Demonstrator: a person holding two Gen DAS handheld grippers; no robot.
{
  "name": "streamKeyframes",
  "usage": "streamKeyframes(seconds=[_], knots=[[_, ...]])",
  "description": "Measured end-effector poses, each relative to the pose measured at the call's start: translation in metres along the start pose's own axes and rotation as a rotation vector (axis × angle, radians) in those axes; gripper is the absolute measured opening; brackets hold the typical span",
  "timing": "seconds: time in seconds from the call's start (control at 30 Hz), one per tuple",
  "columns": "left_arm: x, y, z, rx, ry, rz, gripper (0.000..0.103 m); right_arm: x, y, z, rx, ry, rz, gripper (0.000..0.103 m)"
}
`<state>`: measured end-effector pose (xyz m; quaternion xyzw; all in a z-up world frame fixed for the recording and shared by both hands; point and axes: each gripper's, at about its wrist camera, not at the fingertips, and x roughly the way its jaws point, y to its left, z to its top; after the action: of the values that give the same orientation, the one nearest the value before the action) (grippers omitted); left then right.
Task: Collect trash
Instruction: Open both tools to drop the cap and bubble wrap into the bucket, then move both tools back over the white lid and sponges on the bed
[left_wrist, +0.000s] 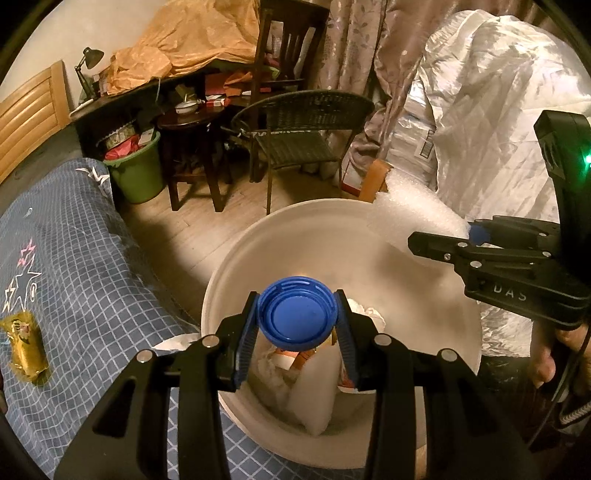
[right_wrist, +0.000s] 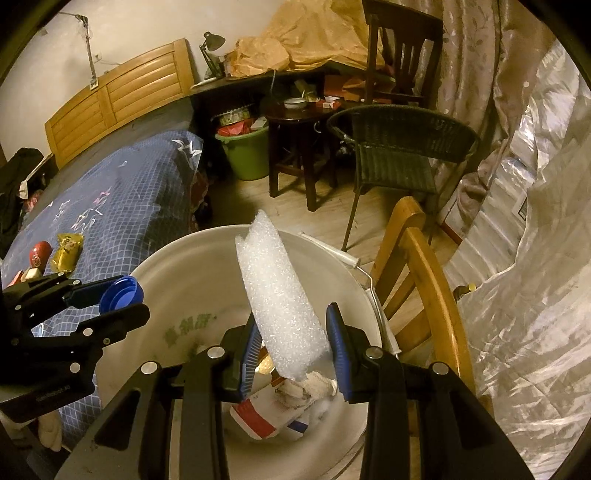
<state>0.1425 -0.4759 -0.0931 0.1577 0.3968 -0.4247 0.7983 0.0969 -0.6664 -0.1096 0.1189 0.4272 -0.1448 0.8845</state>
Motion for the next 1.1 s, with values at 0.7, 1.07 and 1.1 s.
streamKeyframes(seconds=[0.7,1.07,1.1], knots=[[-0.007,0.006,-0.002,-0.025,-0.014,0.037,0.068,-0.007,0.003,-0.002,0.024,-0.025,0.026,0.057],[-0.051,0.025,-0.038,-0.02,-0.039,0.034,0.068,-0.046,0.041,-0.025,-0.003,-0.133,0.105,0.058],[-0.06,0.035,-0.048,-0.026,-0.042,0.042,0.068,-0.05,0.049,-0.03,-0.009,-0.143,0.122,0.059]])
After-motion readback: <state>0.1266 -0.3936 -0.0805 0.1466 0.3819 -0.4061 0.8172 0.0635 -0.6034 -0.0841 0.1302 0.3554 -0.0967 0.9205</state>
